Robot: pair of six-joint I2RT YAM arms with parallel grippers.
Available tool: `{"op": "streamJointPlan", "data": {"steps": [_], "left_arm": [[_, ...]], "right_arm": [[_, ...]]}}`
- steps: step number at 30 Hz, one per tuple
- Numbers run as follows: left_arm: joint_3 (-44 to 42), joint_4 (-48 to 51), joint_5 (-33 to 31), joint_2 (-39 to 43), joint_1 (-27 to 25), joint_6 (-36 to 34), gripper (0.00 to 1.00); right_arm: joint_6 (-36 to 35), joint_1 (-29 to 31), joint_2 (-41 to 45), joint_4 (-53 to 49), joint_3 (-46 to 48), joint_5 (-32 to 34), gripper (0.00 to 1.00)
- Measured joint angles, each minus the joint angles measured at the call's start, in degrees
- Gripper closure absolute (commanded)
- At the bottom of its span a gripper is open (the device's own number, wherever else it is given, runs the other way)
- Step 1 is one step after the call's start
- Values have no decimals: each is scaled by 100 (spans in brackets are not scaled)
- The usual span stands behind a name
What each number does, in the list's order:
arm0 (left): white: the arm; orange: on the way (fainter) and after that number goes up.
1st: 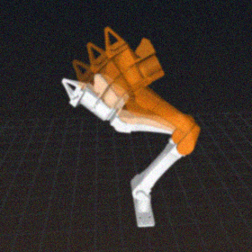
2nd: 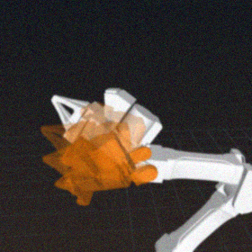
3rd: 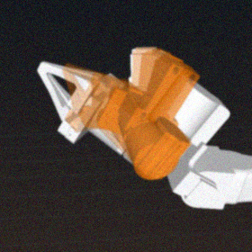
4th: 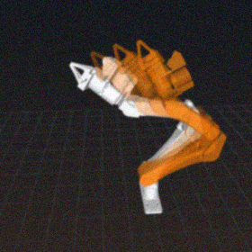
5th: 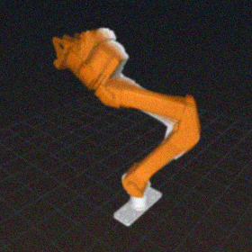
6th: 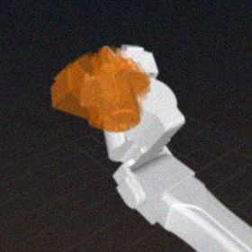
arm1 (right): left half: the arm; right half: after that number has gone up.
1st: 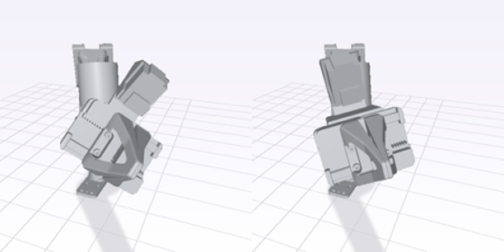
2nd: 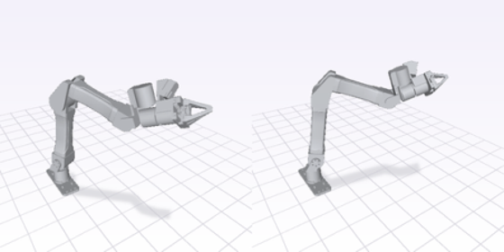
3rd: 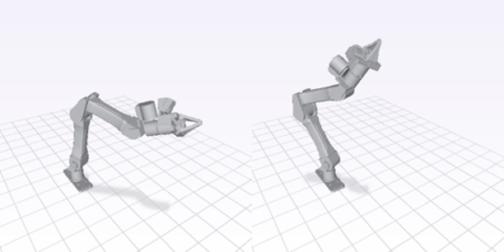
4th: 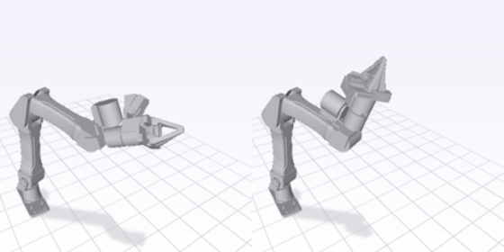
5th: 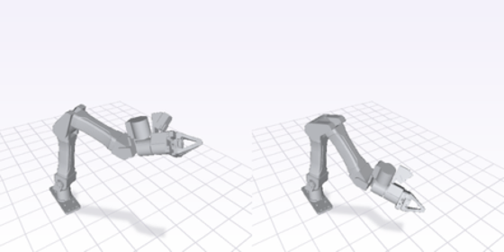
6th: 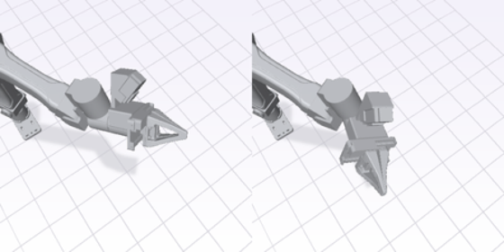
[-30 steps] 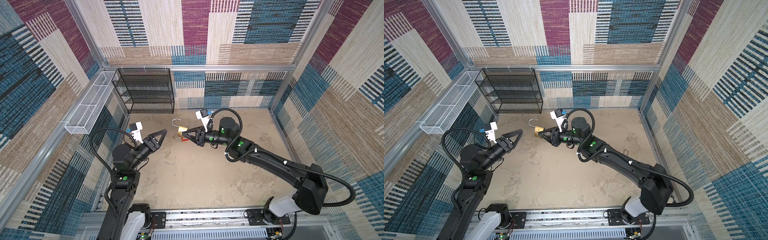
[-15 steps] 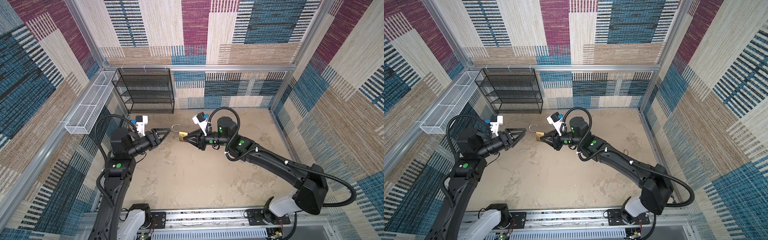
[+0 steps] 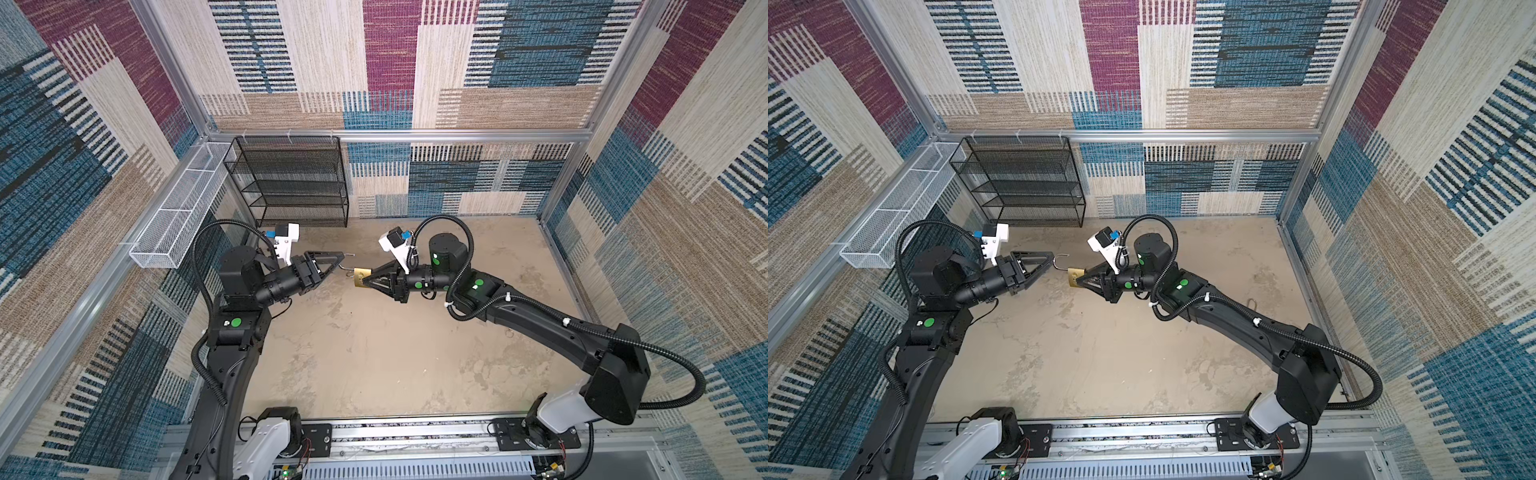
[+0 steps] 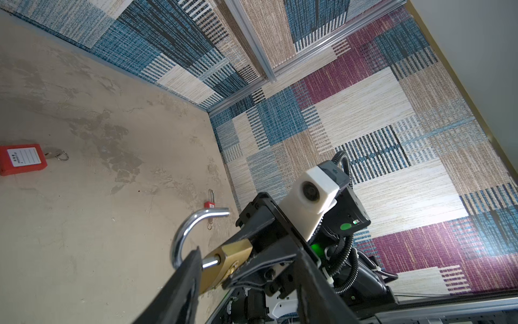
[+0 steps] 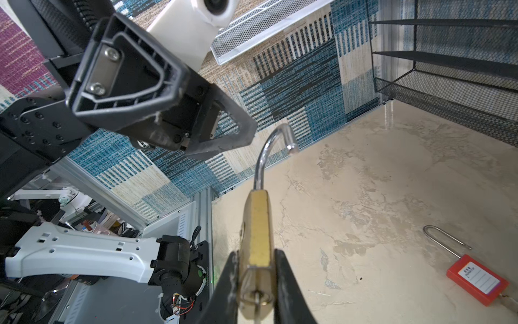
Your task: Lock with the key
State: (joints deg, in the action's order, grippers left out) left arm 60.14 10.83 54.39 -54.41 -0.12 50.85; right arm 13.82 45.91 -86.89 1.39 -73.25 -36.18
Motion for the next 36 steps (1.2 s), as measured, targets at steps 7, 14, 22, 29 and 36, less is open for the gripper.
{"op": "streamJointPlan", "data": {"steps": [7,14,22,29,36], "left_arm": [[31,2,48,-52,0,-2,46],[31,55,181,-70,0,-50,46],[-70,46,302,4,0,-109,48],[-214,-105,348,94,0,-83,46],[-304,-201,492,216,0,-20,49]], "right_arm": [[-61,74,83,0,-17,-249,100],[-59,90,227,17,24,-323,100],[125,50,205,136,13,-326,100],[286,-37,175,323,-68,-424,100],[540,-131,149,649,-50,-586,100]]}}
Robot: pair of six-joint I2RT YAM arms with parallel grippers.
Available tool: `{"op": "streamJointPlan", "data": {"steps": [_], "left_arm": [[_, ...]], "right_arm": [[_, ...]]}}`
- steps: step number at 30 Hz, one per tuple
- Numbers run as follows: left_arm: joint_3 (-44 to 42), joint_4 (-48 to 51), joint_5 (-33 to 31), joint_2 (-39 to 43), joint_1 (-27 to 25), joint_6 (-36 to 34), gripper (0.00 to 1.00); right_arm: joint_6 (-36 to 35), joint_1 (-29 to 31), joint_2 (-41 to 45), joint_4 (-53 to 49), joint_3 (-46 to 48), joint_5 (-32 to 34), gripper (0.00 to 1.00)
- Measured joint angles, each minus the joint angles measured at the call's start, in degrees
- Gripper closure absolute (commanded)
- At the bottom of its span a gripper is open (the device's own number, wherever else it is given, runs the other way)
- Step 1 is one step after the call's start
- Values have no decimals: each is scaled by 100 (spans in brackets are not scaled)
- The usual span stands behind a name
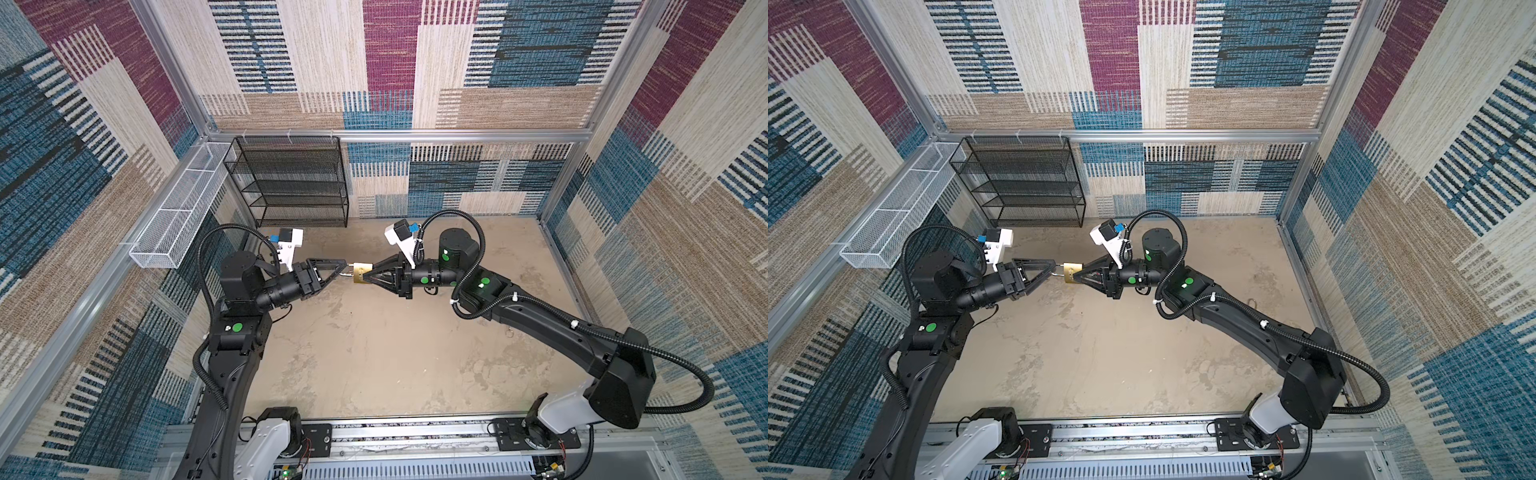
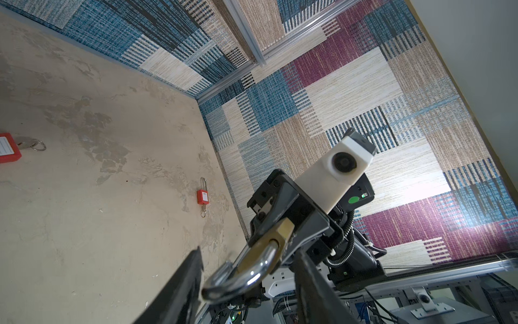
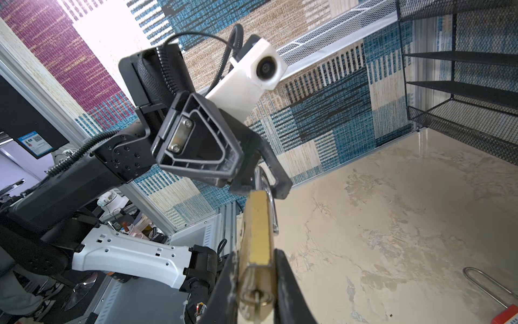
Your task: Lock with the key
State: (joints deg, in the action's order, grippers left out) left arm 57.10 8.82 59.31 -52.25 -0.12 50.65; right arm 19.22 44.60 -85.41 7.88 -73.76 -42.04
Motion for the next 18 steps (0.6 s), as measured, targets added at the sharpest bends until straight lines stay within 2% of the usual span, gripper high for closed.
{"op": "streamJointPlan", "data": {"steps": [18], "left_arm": [[-118,-92,39,203,0,42,72]], "right_arm": [[435,-146,-256,144,-192,-494,100]]}}
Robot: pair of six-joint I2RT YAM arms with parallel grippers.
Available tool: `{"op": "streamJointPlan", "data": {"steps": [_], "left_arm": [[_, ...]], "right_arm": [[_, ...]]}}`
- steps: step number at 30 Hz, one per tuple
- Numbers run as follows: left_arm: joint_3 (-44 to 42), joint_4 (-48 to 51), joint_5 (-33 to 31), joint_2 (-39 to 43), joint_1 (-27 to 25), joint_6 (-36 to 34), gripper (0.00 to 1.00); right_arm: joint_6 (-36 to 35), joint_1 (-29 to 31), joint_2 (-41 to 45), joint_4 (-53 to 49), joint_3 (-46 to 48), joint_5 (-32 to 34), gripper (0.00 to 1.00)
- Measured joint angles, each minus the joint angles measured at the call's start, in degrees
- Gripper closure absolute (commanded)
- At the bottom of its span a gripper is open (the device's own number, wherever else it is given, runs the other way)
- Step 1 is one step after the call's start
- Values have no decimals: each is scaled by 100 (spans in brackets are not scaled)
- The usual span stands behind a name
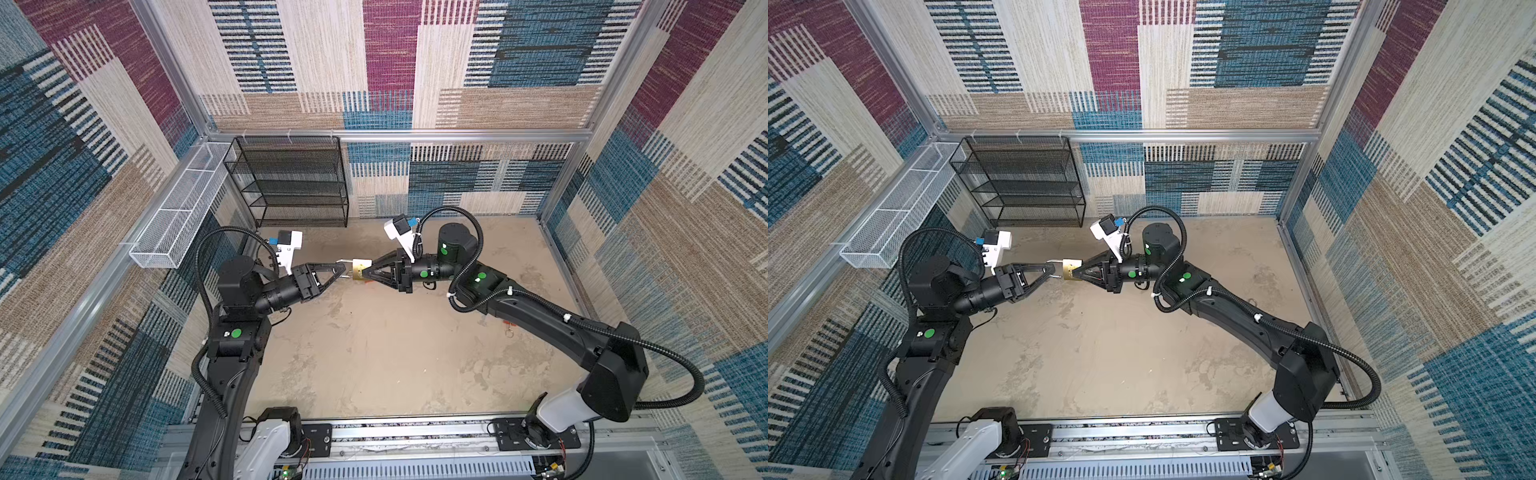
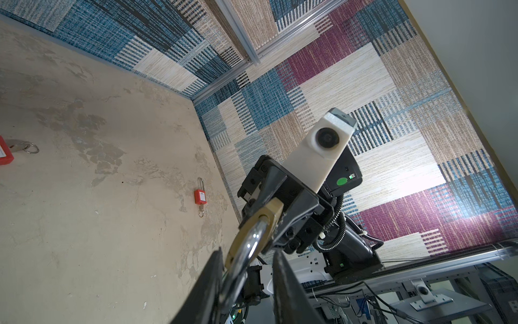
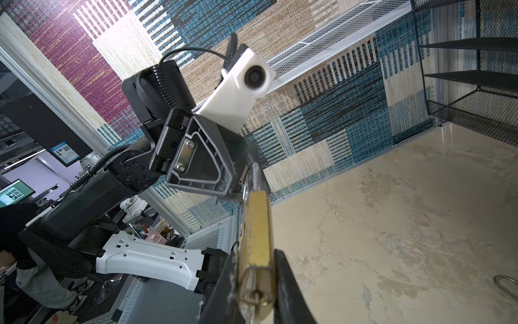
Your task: Lock with the key
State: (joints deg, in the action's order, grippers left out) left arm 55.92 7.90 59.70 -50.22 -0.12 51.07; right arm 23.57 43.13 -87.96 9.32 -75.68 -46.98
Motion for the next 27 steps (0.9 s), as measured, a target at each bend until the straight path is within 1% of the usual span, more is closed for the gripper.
{"op": "streamJointPlan", "data": {"steps": [2,5,9,18,23,25,27], "left_arm": [[-2,-2,0,33,0,-2,75],[-28,-2,0,81,0,-9,77],[-35,0,-4,140,0,-94,84],[-52,4,-72,168,0,-219,88],[-55,-37,7,186,0,-236,94],[-76,-120,31,190,0,-234,100],[-127,-225,42,203,0,-232,100]], "right_arm": [[92,-15,-22,39,-7,-92,100],[240,-50,-63,101,-39,-273,100],[348,-83,-70,157,-44,-431,100],[573,-101,-72,203,-46,-640,100],[647,-116,-70,219,-46,-702,100],[684,-118,-70,236,-46,-710,100],[743,-127,-70,256,-46,-743,100]]}}
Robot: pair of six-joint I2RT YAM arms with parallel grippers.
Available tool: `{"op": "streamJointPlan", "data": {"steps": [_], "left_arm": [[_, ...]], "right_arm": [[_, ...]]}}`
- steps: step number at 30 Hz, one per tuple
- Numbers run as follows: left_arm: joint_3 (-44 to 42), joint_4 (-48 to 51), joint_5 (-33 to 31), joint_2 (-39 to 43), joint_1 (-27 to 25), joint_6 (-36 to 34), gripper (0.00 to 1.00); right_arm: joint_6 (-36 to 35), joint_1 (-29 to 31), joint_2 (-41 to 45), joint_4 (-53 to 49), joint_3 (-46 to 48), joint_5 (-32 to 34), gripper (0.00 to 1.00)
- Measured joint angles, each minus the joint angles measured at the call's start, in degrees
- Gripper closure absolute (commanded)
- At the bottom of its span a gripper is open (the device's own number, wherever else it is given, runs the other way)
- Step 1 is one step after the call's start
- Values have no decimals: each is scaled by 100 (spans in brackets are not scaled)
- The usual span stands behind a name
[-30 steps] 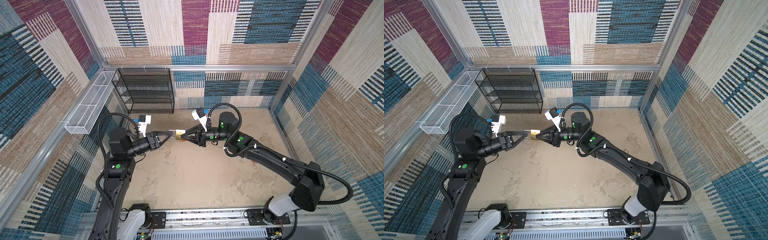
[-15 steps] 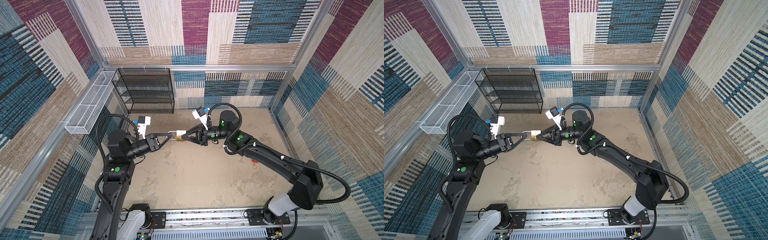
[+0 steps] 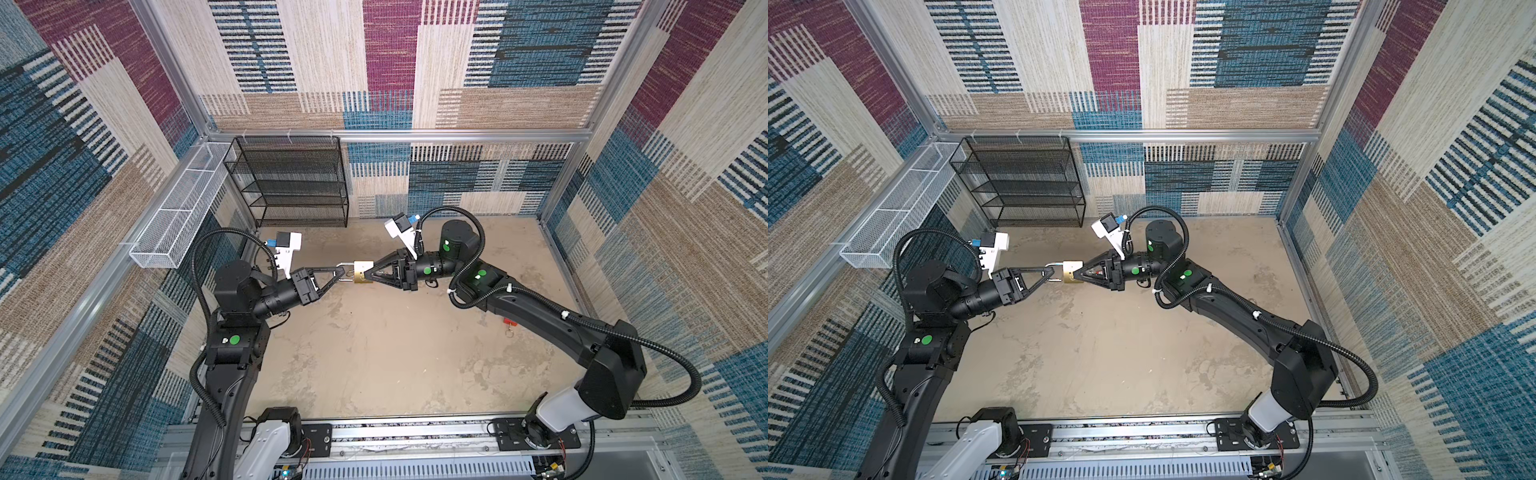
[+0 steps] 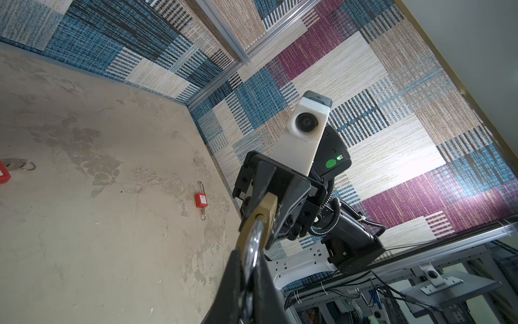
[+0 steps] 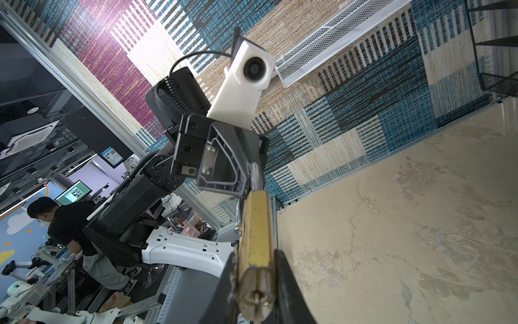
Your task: Lock with the key
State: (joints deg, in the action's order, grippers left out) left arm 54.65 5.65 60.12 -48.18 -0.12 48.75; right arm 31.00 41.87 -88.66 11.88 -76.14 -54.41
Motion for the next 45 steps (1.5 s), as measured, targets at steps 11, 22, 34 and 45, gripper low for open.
{"op": "streamJointPlan", "data": {"steps": [11,22,34,45], "left_arm": [[-461,-1200,55,81,0,146,100],[-715,-2573,363,-129,2,769,100],[-754,-2695,181,-216,17,671,100],[-826,-2811,184,-308,-17,315,100]], "right_arm": [[525,-11,22,444,96,-63,100],[688,-17,87,667,173,35,100],[817,-28,-181,699,-96,0,100],[723,-26,-162,529,-109,44,100]]}}
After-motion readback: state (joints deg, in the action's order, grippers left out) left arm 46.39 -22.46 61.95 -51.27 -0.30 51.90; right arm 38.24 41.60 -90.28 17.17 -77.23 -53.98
